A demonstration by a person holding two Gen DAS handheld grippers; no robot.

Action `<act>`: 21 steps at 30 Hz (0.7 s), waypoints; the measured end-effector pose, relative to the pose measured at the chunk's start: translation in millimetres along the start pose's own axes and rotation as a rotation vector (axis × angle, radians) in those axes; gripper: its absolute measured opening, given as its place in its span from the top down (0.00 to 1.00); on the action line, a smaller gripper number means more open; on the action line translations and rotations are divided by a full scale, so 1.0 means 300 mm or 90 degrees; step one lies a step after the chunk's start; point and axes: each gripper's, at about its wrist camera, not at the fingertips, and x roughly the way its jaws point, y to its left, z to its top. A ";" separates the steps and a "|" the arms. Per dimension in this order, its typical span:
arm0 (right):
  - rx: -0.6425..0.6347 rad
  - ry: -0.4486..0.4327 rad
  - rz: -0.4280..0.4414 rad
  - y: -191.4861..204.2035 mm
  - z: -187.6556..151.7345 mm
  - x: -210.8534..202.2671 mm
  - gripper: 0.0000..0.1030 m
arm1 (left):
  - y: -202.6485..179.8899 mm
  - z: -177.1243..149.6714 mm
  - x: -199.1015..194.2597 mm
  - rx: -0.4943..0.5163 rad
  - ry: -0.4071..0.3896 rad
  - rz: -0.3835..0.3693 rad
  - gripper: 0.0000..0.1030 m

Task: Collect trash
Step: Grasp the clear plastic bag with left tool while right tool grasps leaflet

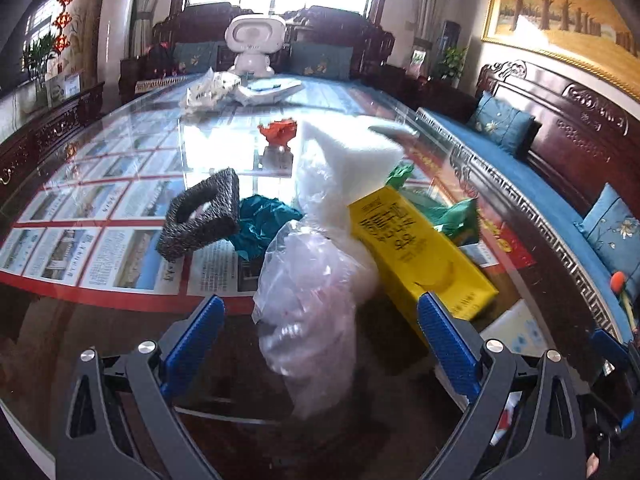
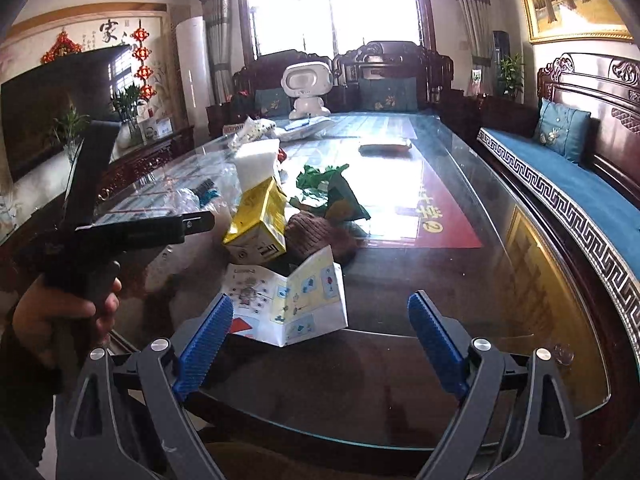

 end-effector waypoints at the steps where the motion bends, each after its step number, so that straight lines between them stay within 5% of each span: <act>1: 0.003 0.006 0.000 -0.008 0.000 0.012 0.16 | 0.005 0.002 0.017 -0.007 0.010 -0.007 0.14; 4: 0.013 0.018 0.002 -0.021 0.004 0.039 0.16 | 0.015 -0.002 0.048 -0.017 0.030 -0.021 0.46; 7: 0.018 0.021 0.005 -0.032 0.007 0.044 0.16 | 0.012 -0.003 0.058 -0.014 0.028 -0.036 0.57; 21: 0.091 0.059 0.073 -0.097 0.008 0.134 0.26 | 0.062 -0.088 -0.058 -0.048 0.012 -0.076 0.64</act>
